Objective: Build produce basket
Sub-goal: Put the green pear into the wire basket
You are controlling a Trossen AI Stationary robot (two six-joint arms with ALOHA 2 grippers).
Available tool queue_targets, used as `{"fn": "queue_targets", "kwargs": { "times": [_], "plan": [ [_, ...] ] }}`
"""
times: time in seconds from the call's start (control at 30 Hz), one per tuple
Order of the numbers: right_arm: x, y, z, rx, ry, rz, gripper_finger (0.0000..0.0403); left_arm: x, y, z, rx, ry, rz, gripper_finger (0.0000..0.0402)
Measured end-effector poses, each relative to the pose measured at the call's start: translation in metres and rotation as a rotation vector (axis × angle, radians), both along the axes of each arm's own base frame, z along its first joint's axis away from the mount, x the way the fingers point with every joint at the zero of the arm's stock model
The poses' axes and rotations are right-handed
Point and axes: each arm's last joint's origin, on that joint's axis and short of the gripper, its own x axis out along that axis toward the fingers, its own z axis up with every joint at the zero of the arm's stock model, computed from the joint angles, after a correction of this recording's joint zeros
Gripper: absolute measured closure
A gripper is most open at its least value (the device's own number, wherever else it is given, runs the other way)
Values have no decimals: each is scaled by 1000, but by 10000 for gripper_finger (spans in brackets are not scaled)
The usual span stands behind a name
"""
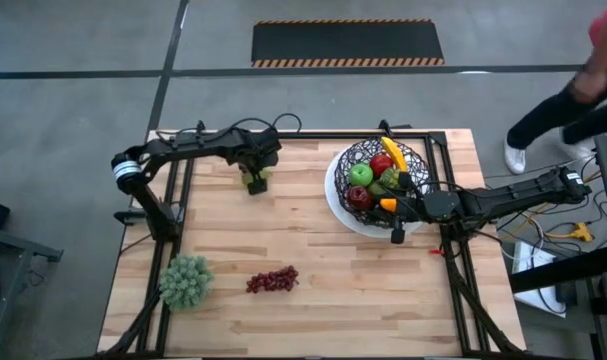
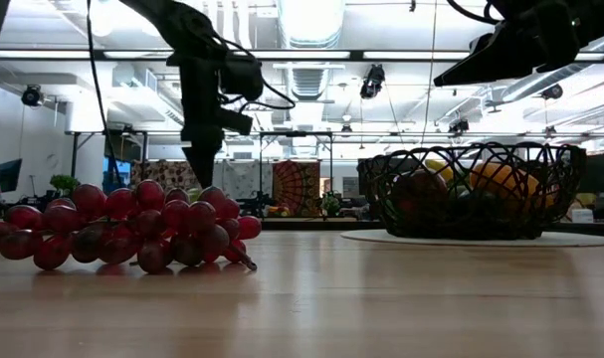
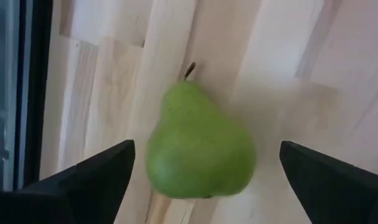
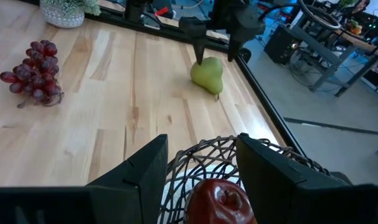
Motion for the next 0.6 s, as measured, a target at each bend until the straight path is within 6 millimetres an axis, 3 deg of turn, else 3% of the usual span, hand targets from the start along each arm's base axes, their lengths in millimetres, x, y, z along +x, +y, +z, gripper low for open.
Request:
{"fn": "queue_targets", "kwargs": {
  "times": [0.27,0.6],
  "plan": [
    [0,0,-1,8,3,-3,225,0,16,-23,-8,63,91,20],
    [0,0,-1,8,3,-3,225,-1,21,-48,18,184,68,20]
  ]
}}
